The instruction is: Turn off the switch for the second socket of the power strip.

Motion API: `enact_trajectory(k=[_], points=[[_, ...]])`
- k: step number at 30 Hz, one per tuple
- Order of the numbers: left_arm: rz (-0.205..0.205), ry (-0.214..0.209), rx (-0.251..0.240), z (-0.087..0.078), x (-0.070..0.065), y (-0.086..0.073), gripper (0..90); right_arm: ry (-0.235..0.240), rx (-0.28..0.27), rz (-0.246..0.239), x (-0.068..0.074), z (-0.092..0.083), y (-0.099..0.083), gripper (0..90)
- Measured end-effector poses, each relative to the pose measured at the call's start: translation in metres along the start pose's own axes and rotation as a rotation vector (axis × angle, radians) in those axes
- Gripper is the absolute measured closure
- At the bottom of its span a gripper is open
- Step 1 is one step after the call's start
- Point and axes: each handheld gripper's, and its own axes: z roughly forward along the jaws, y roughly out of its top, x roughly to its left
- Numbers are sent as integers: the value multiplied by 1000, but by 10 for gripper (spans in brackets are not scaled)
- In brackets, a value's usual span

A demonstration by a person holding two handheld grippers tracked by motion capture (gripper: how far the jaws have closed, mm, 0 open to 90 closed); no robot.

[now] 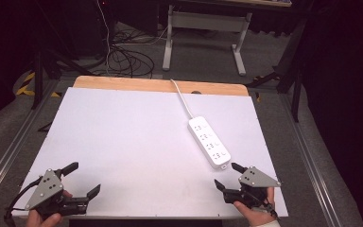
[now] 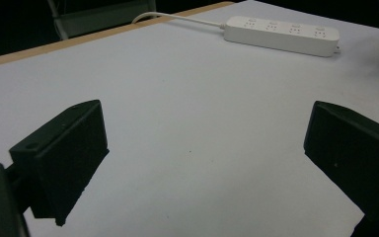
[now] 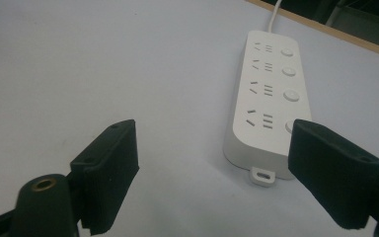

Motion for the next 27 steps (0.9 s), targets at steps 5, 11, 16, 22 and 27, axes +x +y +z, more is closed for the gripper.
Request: enact_trajectory(k=[5,11,16,22,27], points=[[1,4,2,0,1,0,35,1,21,-10,1,0,5,218],[2,6,5,0,0,0,35,-5,10,-16,-2,-2,21,231],[2,6,4,0,0,0,35,-2,15,-14,-5,-2,29,232],[5,10,4,-1,0,0,35,4,26,-19,-7,2,44,241],[6,13,5,-1,0,-1,35,7,26,-29,-8,5,53,241]])
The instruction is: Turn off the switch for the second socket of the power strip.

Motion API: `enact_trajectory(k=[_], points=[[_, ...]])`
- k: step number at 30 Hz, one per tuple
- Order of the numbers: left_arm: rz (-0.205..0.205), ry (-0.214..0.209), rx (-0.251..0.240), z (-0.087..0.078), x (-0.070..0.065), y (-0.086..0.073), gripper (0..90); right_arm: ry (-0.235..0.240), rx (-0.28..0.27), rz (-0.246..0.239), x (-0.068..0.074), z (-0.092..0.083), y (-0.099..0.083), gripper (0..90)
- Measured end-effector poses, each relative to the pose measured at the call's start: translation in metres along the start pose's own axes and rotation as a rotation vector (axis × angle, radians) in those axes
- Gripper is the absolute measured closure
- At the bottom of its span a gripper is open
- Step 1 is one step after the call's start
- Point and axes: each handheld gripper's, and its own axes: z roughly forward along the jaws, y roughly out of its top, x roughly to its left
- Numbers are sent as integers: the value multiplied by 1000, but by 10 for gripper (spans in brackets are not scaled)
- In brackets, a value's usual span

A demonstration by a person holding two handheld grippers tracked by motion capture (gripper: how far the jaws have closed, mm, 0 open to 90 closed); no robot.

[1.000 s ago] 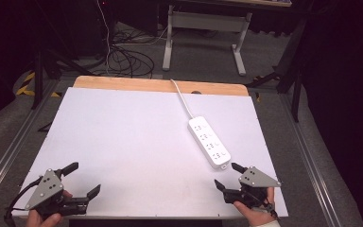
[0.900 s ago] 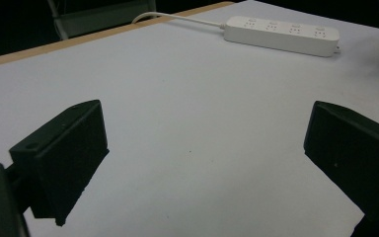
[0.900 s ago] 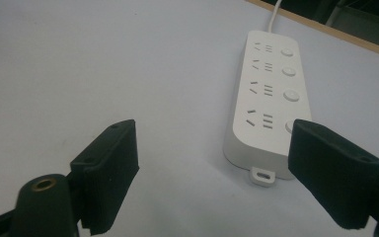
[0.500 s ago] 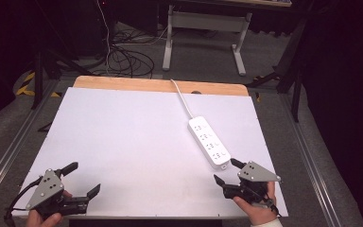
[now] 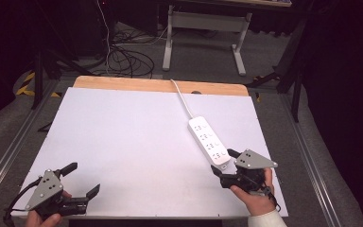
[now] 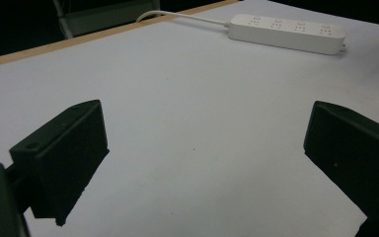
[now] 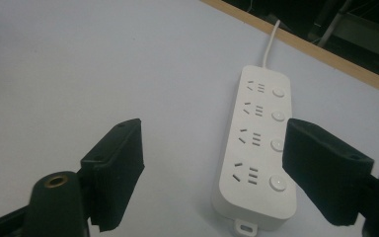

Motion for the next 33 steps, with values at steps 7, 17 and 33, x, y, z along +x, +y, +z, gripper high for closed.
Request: enact_trajectory(k=[7,17,33], points=[[1,1,1,0,0,0,35,-5,-5,5,-5,2,12,241],[-7,23,0,-6,-2,-3,42,-15,-10,-10,-10,8,24,322],[-22,74,5,-18,-4,-9,43,50,11,27,-37,36,47,773]])
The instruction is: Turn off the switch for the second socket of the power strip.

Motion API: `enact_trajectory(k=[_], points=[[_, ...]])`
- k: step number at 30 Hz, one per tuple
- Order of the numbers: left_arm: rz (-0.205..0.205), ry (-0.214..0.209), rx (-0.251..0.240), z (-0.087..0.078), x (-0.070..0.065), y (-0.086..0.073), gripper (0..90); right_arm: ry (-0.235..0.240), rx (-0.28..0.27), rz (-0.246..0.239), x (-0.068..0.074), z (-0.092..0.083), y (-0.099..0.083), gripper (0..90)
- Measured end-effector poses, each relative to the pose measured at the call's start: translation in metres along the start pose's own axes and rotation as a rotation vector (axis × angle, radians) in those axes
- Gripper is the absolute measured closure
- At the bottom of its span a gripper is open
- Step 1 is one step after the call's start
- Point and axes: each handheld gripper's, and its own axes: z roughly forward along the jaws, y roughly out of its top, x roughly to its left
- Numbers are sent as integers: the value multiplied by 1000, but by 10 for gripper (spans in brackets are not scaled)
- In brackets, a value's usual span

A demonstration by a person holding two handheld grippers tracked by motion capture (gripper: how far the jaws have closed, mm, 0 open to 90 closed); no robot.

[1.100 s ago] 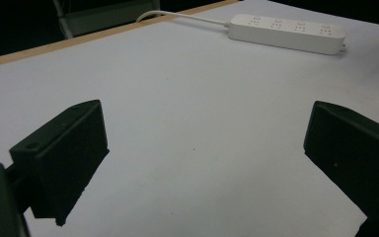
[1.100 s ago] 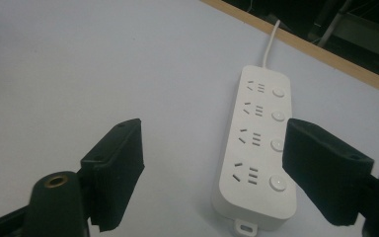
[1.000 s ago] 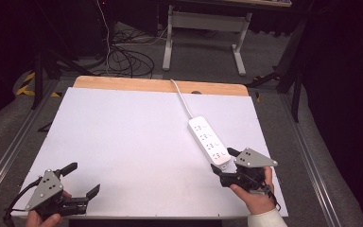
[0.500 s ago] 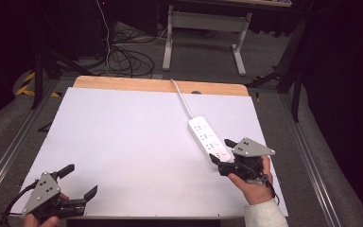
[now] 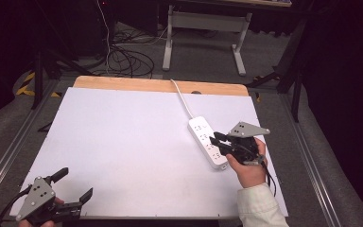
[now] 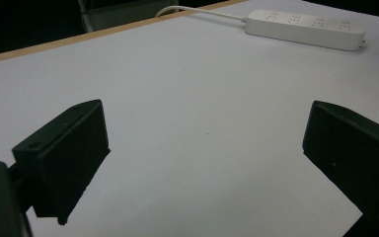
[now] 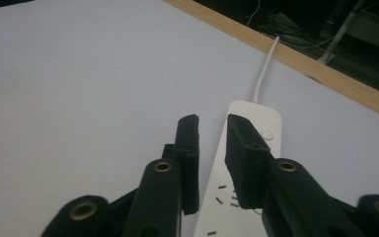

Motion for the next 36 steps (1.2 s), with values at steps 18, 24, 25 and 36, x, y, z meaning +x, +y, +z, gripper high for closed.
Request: enact_trajectory(k=[18,24,25,36], points=[[10,8,5,0,-1,0,43,-86,69,40,-23,47,1,900],[10,10,5,0,-1,0,43,-109,106,50,-30,64,-4,900],[11,10,6,0,-1,0,43,-109,106,50,-30,64,-4,900],[12,13,9,1,-1,-1,43,-143,149,82,-41,85,-14,900]])
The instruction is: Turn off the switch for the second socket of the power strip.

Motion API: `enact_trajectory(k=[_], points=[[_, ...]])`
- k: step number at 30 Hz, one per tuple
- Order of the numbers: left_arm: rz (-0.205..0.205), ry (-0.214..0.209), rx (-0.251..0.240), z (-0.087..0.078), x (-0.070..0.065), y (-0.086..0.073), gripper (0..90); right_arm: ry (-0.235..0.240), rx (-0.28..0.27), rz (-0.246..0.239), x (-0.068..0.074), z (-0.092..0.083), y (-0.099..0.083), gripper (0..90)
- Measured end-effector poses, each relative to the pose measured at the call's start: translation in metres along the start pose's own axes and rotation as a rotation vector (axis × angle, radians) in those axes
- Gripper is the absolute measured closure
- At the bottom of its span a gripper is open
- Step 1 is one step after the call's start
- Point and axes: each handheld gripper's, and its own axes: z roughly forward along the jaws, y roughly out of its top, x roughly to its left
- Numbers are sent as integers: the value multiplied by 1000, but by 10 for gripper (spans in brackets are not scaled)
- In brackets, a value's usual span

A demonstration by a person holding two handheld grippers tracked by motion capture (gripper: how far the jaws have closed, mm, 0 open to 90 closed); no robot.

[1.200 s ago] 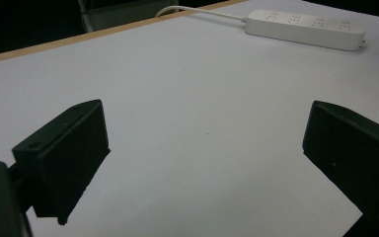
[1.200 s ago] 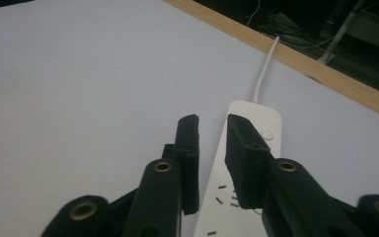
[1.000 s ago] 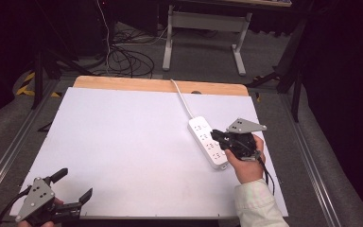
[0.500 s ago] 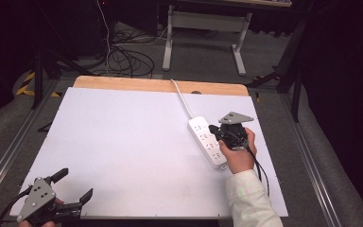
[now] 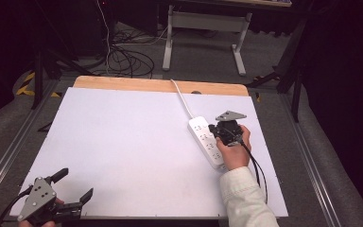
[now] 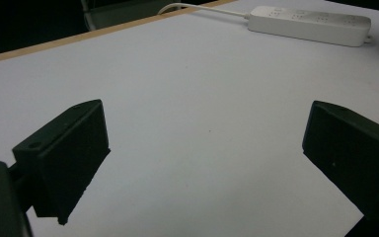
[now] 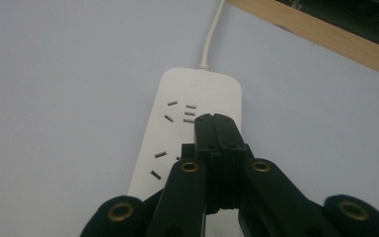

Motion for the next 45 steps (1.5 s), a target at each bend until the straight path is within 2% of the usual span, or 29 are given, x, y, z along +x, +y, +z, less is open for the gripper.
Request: enact_trajectory(k=[8,11,18,40,45], points=[[5,2,0,0,0,0,43,-14,23,13,-2,12,-4,900],[-2,0,1,0,0,0,43,-30,27,8,-1,13,-6,900],[-2,1,1,0,0,0,43,-34,40,8,-1,17,-10,900],[-1,0,2,0,0,0,43,-47,57,-2,1,20,-12,900],[-2,0,2,0,0,0,43,-56,66,-18,3,21,-13,900]])
